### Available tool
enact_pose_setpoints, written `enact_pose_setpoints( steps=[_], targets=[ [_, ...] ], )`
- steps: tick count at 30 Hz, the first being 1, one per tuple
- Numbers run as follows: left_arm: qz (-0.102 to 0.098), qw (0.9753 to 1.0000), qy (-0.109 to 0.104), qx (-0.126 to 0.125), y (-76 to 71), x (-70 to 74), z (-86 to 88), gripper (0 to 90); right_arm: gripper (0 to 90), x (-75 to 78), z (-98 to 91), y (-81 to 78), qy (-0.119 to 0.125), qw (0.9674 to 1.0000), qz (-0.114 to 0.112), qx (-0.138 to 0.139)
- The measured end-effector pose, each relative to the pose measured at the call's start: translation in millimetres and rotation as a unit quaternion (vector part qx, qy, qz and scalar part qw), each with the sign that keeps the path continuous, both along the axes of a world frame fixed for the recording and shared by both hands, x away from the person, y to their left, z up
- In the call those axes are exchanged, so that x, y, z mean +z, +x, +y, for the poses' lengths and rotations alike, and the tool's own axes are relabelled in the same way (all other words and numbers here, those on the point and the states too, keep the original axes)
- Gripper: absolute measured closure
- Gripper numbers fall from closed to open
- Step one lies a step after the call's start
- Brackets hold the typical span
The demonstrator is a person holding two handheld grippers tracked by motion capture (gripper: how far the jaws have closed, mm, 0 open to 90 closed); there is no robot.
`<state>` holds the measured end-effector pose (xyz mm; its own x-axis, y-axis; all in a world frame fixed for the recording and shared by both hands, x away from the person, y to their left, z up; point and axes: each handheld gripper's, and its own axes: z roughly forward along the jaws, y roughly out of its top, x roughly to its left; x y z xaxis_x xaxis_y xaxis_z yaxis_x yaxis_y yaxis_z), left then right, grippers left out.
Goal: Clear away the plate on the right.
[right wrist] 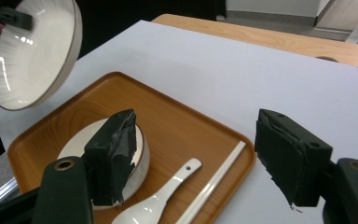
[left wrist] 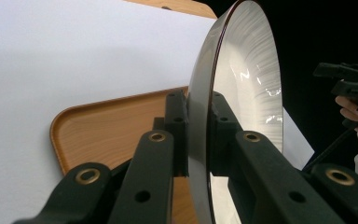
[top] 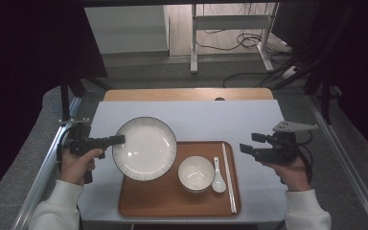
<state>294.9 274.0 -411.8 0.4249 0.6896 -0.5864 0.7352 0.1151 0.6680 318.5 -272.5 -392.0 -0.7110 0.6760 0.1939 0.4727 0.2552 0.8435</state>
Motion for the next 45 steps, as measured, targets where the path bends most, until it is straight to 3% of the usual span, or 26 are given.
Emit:
enact_pose_setpoints(
  steps=[11, 24, 27, 32, 37, 45],
  targets=[
    [0.003, 1.0, 0.003, 0.005, -0.4, -2.5, 4.0, 81.2, 28.7, -6.1, -17.8, -5.7, -0.006, 0.9999, 0.008, -0.014],
    [0.013, 0.9999, 0.001, 0.008, -2.6, -10.9, 11.9, 81.4, 27.7, -15.4, -20.6, -5.3, -0.023, 0.9994, 0.023, -0.015],
    [0.016, 0.9998, 0.009, 0.011, -3.8, -14.0, 15.1, 81.0, 27.6, -16.3, -20.2, -4.4, -0.021, 0.9995, 0.023, -0.009],
    [0.029, 0.9994, 0.002, 0.017, -7.5, -25.2, 22.7, 81.1, 27.3, -18.6, -18.5, -1.9, -0.022, 0.9994, 0.026, 0.0],
    [0.028, 0.9992, 0.005, 0.026, -10.6, -29.3, 25.8, 80.7, 27.2, -23.3, -15.3, 0.9, -0.027, 0.999, 0.033, 0.009],
    [0.037, 0.9991, 0.011, 0.02, -16.4, -36.6, 26.5, 80.9, 26.3, -25.2, -6.7, 0.7, -0.024, 0.9984, 0.038, 0.032]
  ],
)
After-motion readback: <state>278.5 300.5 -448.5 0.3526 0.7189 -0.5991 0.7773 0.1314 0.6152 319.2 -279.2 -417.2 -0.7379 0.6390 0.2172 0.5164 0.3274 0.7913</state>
